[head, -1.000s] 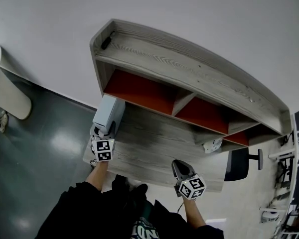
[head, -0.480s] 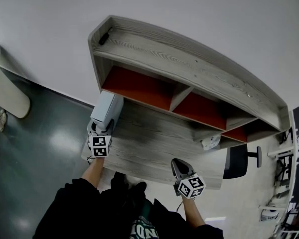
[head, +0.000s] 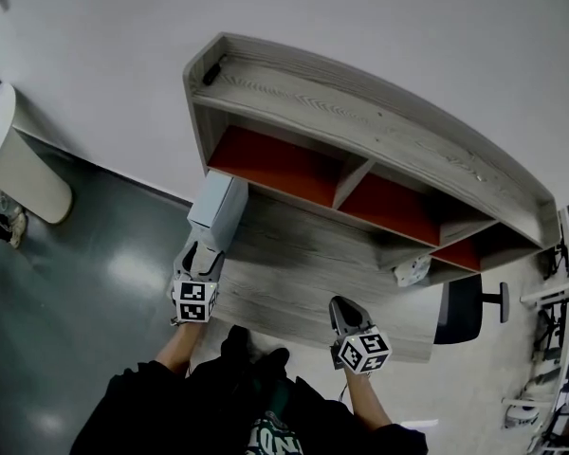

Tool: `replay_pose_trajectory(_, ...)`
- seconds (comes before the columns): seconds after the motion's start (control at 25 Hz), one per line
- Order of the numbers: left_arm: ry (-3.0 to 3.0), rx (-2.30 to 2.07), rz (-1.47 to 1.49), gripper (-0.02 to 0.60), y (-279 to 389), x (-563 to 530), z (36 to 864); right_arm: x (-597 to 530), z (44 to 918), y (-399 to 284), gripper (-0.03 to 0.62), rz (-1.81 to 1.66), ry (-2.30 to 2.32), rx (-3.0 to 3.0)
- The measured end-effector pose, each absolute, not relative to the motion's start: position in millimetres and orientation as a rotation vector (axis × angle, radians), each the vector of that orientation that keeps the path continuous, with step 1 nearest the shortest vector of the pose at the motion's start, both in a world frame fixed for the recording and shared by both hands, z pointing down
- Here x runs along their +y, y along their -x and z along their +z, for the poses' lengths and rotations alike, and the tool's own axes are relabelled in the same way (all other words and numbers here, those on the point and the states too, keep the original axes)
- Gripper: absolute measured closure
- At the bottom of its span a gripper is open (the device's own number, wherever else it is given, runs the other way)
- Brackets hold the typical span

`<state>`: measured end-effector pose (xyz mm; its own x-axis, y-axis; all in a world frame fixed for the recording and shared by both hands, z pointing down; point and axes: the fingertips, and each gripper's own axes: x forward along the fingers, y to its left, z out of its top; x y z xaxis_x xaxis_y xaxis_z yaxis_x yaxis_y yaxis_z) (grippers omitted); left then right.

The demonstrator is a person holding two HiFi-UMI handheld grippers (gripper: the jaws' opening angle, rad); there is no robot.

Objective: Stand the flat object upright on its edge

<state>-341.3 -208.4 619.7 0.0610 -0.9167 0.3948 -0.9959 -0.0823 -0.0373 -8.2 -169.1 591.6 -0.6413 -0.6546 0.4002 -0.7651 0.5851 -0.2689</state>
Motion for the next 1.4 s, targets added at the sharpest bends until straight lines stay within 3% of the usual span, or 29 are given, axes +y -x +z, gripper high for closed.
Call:
replay_pose_trajectory(0.32, -2.104, -1.933, 0.44, 0.388, 334, -173, 598, -175, 577, 44, 0.551, 0.57, -1.125, -2.626)
replay_pose_trajectory(0.56, -2.127, -1.951, 0.444, 0.549, 327, -155, 586, -177, 559, 77, 0.551, 0.501, -1.077, -2.674)
replay_pose_trajectory(1.4, -2.272, -1.882, 0.374, 0.568, 302, -131, 530, -166, 526, 113, 0.559, 0.329, -1.008, -2.73)
